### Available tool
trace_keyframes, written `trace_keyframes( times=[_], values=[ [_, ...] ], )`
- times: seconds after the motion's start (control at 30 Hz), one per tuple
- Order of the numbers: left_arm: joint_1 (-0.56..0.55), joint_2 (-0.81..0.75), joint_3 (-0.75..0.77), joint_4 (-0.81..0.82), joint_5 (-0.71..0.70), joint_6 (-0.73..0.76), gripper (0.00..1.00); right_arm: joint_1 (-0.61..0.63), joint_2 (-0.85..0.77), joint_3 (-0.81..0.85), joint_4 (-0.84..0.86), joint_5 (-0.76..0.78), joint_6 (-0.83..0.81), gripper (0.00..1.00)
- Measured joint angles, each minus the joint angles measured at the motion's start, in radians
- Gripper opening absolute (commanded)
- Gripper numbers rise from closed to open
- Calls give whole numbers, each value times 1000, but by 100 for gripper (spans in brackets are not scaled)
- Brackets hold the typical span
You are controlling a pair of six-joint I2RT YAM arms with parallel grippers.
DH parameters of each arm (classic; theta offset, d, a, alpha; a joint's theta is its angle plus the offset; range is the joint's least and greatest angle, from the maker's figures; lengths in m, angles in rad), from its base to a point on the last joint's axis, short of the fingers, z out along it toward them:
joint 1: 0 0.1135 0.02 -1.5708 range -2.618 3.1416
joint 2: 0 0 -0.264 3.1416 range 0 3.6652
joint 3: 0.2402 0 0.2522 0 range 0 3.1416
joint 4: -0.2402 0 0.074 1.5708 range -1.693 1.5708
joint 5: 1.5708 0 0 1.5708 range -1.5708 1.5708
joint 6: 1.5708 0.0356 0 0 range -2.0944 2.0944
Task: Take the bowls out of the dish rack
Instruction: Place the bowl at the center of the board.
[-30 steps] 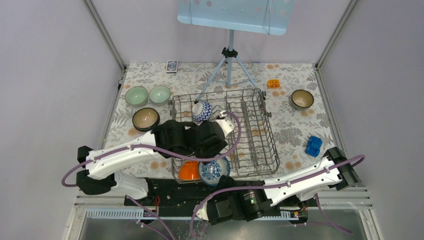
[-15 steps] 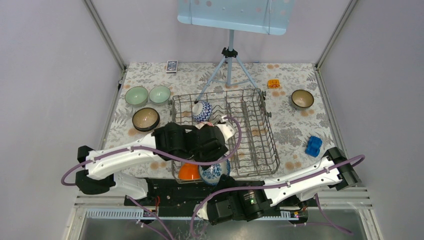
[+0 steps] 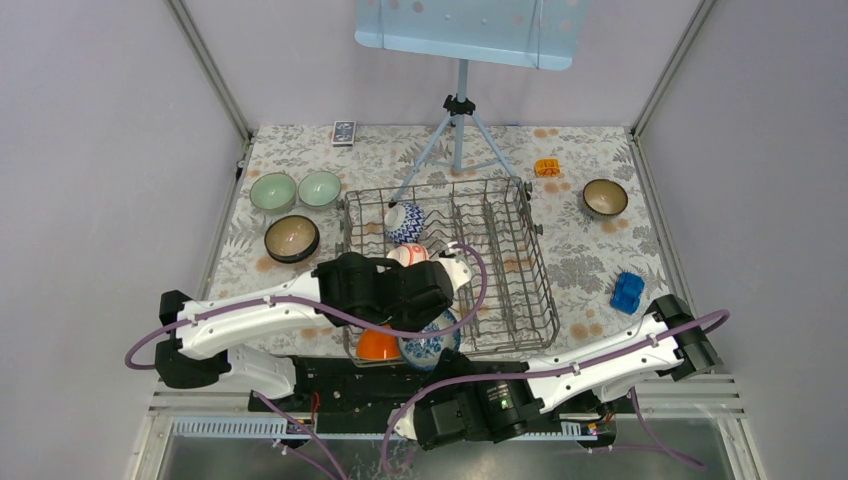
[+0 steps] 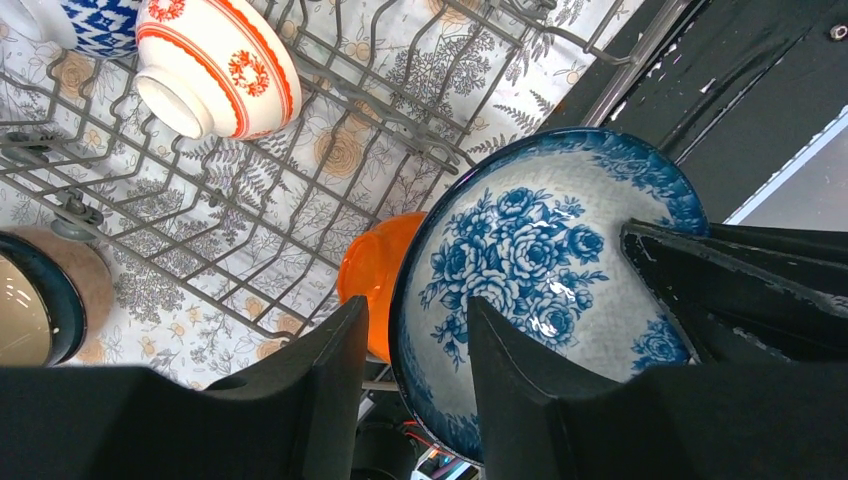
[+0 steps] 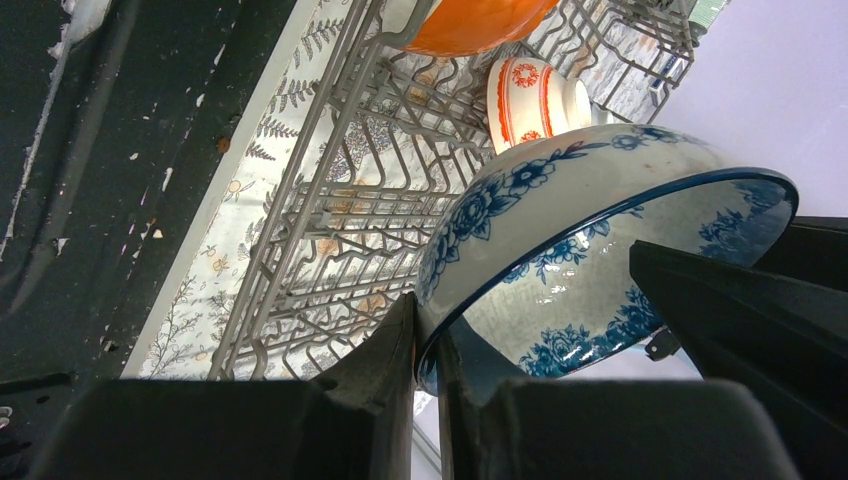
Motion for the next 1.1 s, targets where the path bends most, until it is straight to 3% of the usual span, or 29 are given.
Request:
trace_keyframes(
  times=[0.13, 0.3, 0.4, 0.57, 0.67, 0.87, 0.97, 1.1],
  values=[
    [0, 0, 0, 12, -2, -5, 25, 0, 0, 0, 0, 0, 0, 0],
    [0, 0, -1, 20, -16, -6, 13, 3, 0, -2, -1, -3, 1, 0],
    [1, 0, -1, 19, -19, -6, 14, 5, 0, -2, -2, -3, 1, 0],
    [1, -6, -20, 24, -15, -11, 32, 5, 0, -2, -3, -2, 0, 0],
    [0, -6, -36, 31, -5, -19, 33, 5, 0, -2, 0, 3, -4, 0],
    [0, -6, -46, 31, -7, -24, 16, 5, 0, -2, -1, 10, -7, 0],
    [1, -8, -46, 31, -12, -28, 2, 5, 0, -2, -2, 8, -6, 0],
    [4, -17, -47, 52, -20, -40, 0, 7, 1, -2, 6, 12, -3, 0]
  ],
)
